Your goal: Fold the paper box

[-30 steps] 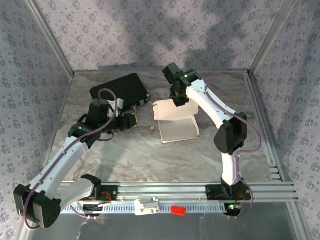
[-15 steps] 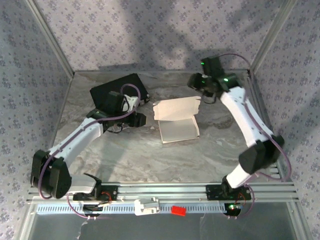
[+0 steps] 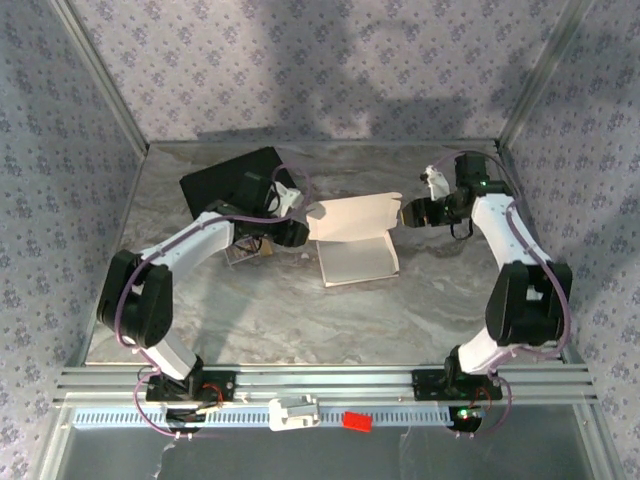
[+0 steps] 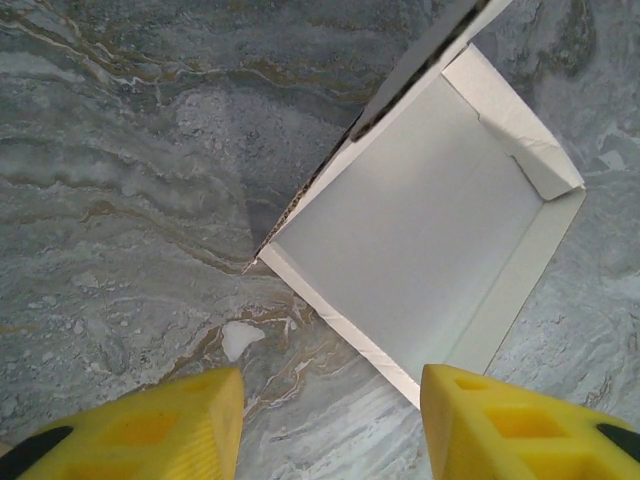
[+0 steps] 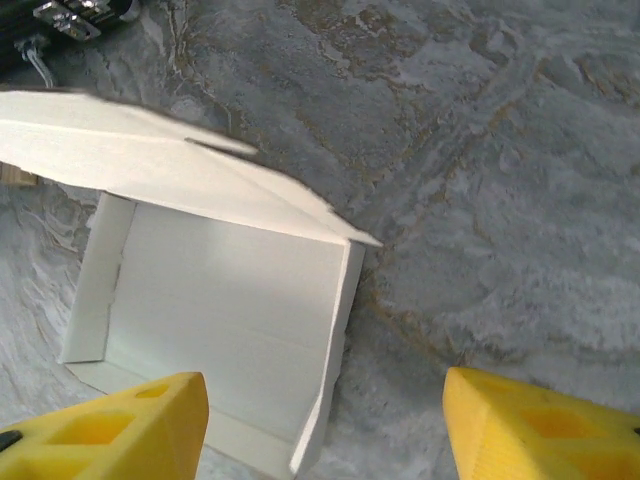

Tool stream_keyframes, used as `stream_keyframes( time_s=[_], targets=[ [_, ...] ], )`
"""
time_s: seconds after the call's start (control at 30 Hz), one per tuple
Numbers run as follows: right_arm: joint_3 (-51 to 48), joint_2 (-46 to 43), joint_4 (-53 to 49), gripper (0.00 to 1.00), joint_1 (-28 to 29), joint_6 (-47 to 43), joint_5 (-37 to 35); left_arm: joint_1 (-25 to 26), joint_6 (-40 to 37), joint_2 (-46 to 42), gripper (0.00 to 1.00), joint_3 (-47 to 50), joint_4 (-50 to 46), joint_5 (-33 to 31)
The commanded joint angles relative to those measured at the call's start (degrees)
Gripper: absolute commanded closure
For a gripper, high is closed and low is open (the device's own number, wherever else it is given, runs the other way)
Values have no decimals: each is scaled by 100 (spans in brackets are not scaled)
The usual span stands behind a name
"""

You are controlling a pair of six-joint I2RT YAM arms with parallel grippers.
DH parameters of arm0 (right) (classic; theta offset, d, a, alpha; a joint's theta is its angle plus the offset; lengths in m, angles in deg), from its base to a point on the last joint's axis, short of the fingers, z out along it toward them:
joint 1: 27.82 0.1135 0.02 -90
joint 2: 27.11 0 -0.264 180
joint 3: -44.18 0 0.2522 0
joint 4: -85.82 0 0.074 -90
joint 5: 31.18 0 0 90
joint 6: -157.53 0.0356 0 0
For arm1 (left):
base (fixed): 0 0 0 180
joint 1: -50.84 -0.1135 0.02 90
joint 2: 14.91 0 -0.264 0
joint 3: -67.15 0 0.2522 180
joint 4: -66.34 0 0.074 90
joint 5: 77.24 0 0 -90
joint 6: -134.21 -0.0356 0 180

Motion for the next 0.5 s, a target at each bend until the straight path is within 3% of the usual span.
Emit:
stream_keyframes(
  time_s=[0.0, 0.47],
  targets=[
    [515, 361, -34, 33, -35, -995, 450, 13, -270, 138, 49, -287, 107, 74],
    [928, 1004, 15, 40, 180, -1792, 567, 81, -290, 735, 56, -795, 60, 314]
  ],
)
